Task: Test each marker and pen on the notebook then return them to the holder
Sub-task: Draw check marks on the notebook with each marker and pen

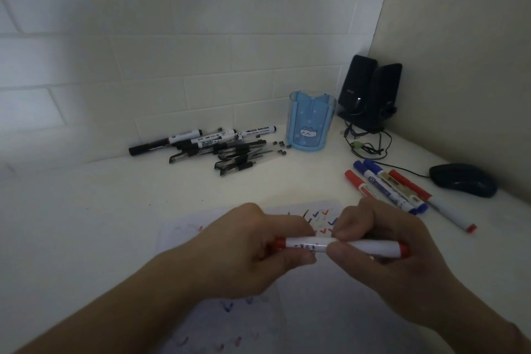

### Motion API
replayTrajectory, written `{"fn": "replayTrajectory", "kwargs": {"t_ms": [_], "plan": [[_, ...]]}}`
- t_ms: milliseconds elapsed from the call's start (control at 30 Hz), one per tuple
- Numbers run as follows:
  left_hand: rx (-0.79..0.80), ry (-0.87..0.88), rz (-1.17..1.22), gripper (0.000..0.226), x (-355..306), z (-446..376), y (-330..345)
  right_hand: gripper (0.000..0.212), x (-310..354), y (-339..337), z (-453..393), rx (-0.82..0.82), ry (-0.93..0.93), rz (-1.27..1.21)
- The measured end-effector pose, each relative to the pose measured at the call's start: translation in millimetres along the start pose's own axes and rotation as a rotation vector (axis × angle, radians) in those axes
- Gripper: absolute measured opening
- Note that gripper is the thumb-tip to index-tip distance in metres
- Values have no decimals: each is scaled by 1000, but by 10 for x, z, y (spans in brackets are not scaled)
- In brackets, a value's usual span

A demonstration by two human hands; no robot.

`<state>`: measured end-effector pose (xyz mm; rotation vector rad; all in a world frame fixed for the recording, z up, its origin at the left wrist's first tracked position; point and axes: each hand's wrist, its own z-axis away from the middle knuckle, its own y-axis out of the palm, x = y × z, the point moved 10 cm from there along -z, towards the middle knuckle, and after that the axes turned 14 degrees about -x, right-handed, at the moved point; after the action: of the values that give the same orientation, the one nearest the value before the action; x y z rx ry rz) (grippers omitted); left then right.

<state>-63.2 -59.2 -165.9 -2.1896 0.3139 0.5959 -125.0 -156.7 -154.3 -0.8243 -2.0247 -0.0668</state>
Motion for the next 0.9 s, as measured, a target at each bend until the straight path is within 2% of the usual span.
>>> {"fn": "replayTrajectory", "kwargs": {"t_ms": [200,233,300,333,400,467,533,667,900], "plan": [[-26,-67,4,27,148,-9,30,28,119,-53,-9,24,-116,88],[-30,-122,-7,36,221,-4,22,30,113,-117,-44,-6,-81,49],[-49,-213,-45,52,372,38,-36,32,-2,-330,-145,-97,65,-180],[-64,-228,-58,49,420,53,-79,28,-104,-437,-187,-143,167,-332],[-96,-220,-48,27,469,50,-152,19,-264,-553,-252,-180,326,-524],[-149,-220,-28,27,509,51,-222,31,-419,-581,-266,-192,440,-572],[-181,-229,-44,29,536,55,-246,39,-594,-584,-223,-210,538,-440],[-152,-204,-121,22,514,54,-191,8,-737,-516,-163,-153,554,21],[-48,-219,-149,21,523,77,-84,14,-754,-397,-114,0,567,228]]}}
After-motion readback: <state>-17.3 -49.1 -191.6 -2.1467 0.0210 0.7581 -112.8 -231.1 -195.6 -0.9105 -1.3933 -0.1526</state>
